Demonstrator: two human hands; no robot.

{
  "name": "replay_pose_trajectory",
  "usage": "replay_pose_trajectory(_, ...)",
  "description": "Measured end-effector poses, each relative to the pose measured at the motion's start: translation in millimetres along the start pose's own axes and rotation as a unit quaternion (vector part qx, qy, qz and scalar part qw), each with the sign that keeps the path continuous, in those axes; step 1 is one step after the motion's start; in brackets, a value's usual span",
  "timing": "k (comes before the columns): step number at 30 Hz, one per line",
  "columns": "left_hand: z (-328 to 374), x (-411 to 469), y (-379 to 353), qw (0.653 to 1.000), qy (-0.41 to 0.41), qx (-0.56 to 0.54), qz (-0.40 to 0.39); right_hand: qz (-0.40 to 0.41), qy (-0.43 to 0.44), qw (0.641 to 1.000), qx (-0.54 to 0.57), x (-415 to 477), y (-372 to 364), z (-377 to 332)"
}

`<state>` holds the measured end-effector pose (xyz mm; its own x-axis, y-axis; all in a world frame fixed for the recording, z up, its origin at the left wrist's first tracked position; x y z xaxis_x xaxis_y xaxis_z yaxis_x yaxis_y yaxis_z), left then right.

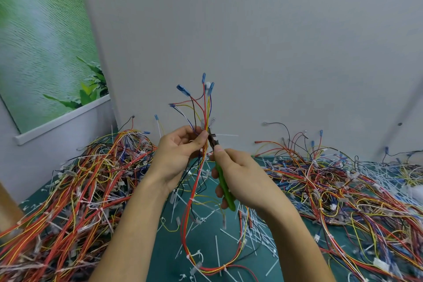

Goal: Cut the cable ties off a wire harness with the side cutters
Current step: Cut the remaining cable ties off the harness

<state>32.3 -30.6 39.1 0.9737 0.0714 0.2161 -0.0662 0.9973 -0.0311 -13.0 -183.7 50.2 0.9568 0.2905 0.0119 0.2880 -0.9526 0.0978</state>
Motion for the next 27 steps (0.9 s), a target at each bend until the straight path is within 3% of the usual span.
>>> replay_pose_trajectory(5,1.4,-0.4,-0.5,0.998,0.014,-0.051,-0.030,-0.026,-0.030,0.997,0.065,-4.1,-1.4,-1.1)
replay_pose_trajectory(17,-0.8,1.0,1.7,0.996,0.034,-0.081,-0.031,-0.013,0.020,0.999,0.029,-5.2,4.0,-4.6)
replay_pose_trajectory(27,-1.4,-0.8,1.7,0.994,0.063,-0.084,-0.039,-0.037,-0.033,0.997,0.057,-8.3,2.4,-5.9)
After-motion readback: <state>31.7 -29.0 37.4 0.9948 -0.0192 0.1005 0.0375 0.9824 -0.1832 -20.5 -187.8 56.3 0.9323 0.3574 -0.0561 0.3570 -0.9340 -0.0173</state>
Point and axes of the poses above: each hand's wrist, its own x-axis towards the middle knuckle, its own y-axis out of the back of the hand, z = x × y, the point moved 3 cm from there along x, towards the middle knuckle, and after that the axes turned 15 degrees about x, right-handed, at the moved point
